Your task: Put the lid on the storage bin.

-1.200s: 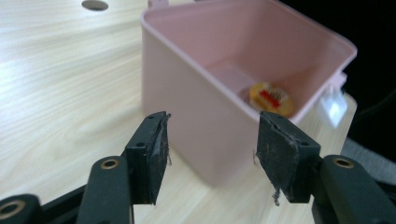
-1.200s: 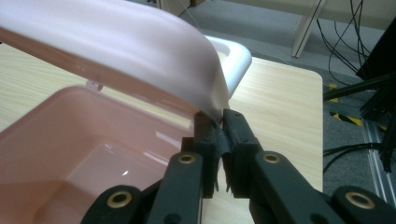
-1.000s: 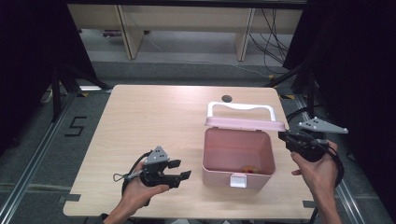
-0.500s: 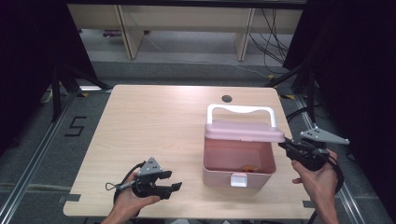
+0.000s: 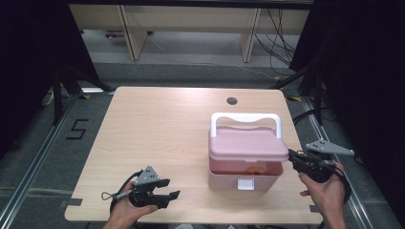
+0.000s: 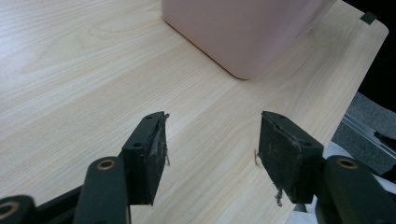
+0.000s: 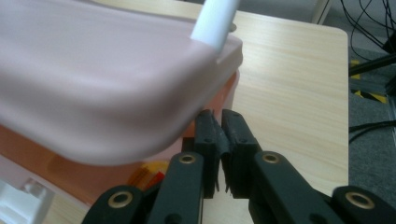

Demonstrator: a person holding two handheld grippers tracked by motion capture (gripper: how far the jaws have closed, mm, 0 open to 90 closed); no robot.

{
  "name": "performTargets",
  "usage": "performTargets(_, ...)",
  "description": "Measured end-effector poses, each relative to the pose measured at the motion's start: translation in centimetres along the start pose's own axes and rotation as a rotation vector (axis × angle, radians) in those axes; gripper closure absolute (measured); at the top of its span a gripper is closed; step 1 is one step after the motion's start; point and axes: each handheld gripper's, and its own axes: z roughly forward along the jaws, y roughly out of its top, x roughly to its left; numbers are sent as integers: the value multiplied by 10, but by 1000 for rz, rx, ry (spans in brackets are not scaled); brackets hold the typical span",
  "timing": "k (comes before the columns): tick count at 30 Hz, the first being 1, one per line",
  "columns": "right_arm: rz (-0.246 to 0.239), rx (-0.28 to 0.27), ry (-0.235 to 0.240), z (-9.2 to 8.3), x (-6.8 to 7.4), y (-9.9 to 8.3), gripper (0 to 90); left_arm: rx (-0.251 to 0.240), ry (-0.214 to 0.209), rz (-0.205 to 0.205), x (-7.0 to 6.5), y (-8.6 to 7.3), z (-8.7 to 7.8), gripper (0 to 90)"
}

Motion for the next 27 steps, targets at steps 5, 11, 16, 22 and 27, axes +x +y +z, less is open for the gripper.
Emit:
performTargets(5,-28,4,10,3,-4,-7,850,11,-13,19,-6,-2,2,412)
performTargets(11,-10,15,-17,3,-5,-9,837,1,-1,25,-6,-4,3,411)
performTargets(16,-2,5,-27,4,-15,-14,750,-19,19,29,-3,-5,1,389)
performTargets(22,-2,-6,-18,6,-19,-20,625,-63,29,60,0,-6,-2,308)
performTargets(27,43,1,-10,6,-20,-29,466,-99,30,64,0,-6,-4,247)
